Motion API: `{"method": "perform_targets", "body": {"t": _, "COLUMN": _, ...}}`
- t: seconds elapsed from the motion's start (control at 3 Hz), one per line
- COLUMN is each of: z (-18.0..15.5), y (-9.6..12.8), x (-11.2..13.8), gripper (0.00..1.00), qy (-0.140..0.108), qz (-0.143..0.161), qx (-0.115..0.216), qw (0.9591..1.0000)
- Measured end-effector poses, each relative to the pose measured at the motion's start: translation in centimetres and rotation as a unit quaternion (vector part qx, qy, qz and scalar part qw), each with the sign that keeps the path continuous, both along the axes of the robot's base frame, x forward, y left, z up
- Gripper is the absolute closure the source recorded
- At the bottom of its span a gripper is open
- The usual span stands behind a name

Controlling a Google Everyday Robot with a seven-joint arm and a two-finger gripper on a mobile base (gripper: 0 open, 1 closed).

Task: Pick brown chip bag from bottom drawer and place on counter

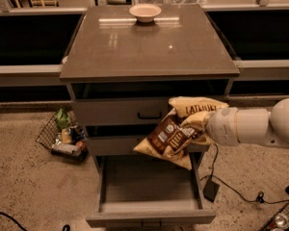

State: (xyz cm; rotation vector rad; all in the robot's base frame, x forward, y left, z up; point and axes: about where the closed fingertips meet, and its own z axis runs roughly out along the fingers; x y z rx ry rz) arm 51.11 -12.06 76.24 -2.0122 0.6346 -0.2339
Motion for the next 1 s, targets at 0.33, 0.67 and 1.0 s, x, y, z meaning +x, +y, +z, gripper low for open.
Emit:
{"method": "perform_targets", "body": {"t": 0.33, "z": -0.2, "y": 0.0, "x": 0.0, "gripper": 1.0, "qy": 0.001, "qz": 0.0, "qx": 0.001, "qw": 1.0}}
{"method": "perform_targets", "body": {"t": 0.67, "z": 0.4, "y": -0.3, "x": 0.4, "gripper": 1.0, "qy": -0.009, "qz": -0.003, "qx": -0.005, "qw": 0.9999}}
{"method": "perform_targets", "body": {"t": 1.0, "z": 3.8, "y": -2.2, "x": 2.5, "gripper": 1.0, "qy": -0.054, "qz": -0.009, "qx": -0.018, "qw": 0.9983}}
